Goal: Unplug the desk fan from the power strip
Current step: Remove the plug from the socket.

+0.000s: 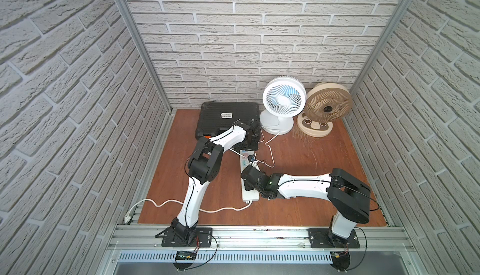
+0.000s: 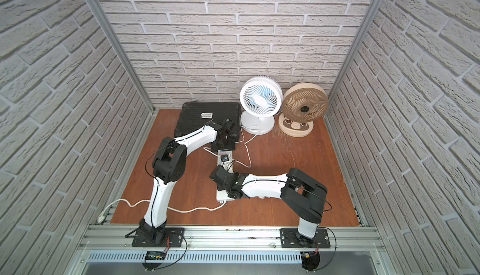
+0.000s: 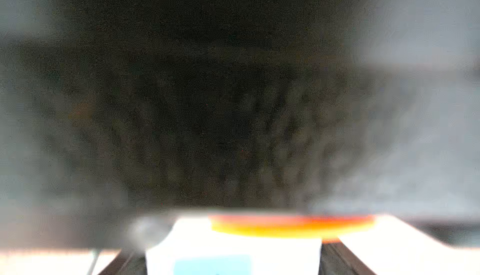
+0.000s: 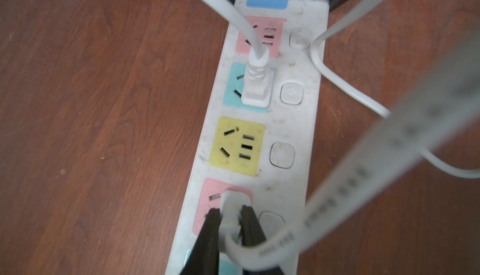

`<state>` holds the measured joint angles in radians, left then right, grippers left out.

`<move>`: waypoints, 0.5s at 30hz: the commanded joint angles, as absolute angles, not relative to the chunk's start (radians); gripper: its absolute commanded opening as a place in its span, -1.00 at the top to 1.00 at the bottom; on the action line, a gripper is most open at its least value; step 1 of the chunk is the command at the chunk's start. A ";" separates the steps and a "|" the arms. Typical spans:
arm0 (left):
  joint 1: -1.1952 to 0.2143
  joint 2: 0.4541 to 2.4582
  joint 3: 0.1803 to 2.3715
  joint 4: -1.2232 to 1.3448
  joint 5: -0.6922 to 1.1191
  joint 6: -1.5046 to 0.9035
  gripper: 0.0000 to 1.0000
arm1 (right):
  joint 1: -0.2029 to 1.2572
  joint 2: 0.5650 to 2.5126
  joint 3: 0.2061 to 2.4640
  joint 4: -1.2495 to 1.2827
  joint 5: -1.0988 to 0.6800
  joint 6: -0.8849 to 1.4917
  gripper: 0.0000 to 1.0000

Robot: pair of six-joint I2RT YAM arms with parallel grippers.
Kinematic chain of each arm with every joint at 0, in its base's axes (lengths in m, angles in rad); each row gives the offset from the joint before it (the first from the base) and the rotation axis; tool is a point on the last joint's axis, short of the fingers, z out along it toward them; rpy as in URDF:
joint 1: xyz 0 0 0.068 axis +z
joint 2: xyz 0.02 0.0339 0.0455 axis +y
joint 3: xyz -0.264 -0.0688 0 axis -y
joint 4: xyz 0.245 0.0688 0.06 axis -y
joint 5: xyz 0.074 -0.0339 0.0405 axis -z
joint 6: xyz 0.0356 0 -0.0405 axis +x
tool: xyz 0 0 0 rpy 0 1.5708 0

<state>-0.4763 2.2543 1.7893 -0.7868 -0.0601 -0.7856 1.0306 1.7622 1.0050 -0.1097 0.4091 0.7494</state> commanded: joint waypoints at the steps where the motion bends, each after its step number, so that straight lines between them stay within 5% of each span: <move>1: -0.455 2.379 1.745 -0.845 -0.089 -0.788 1.00 | 1.032 1.780 1.036 -0.114 0.430 0.743 0.92; 15: -0.456 2.384 1.753 -0.851 -0.089 -0.781 1.00 | 1.132 1.892 1.237 -0.341 0.655 0.736 0.95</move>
